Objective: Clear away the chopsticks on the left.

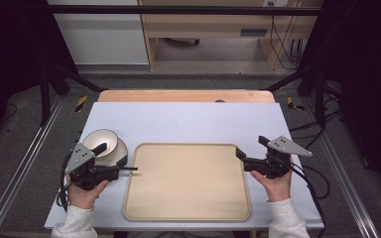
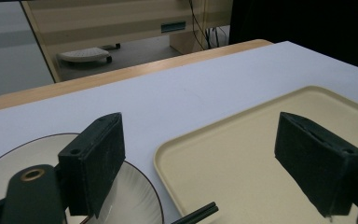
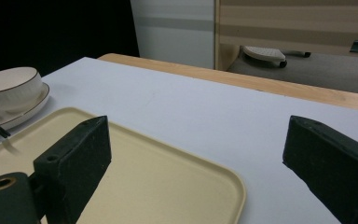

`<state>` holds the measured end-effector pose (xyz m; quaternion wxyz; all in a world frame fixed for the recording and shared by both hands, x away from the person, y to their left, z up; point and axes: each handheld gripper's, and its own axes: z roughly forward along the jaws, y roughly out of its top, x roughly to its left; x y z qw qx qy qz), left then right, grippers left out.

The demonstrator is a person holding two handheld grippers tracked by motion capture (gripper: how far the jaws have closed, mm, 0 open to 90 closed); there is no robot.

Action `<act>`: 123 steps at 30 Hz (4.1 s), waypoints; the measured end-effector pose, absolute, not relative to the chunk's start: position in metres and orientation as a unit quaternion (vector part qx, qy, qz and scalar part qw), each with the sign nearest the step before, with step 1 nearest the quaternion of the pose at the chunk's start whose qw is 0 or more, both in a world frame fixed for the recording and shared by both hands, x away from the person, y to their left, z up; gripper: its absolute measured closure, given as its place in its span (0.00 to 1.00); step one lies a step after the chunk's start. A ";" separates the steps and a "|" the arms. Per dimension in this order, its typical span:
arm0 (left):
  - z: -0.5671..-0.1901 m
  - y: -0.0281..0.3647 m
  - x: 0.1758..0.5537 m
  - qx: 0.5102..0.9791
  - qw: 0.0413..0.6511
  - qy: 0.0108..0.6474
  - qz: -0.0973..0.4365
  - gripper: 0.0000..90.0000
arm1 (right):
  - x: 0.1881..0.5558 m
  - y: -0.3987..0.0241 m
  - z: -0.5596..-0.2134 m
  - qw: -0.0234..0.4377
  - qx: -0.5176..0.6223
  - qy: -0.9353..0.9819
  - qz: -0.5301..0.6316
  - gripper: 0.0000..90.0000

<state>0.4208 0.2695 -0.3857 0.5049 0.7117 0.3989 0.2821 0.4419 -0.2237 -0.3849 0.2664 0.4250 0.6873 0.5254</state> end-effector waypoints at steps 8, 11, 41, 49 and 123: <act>-0.385 0.278 0.417 0.715 0.501 0.397 0.285 0.18 | 0.439 -0.223 -0.382 0.267 0.424 0.687 0.526 0.09; -0.386 0.281 0.416 0.717 0.498 0.397 0.282 0.18 | 0.437 -0.221 -0.379 0.267 0.423 0.687 0.527 0.09; -0.414 0.326 0.382 0.741 0.453 0.424 0.257 0.20 | 0.434 -0.205 -0.377 0.257 0.413 0.706 0.514 0.09; -0.430 0.333 0.392 0.752 0.424 0.435 0.256 0.23 | 0.435 -0.204 -0.378 0.256 0.413 0.708 0.513 0.09; -0.457 0.327 0.432 0.817 0.333 0.417 0.221 0.94 | 0.438 -0.201 -0.382 0.248 0.417 0.715 0.503 0.09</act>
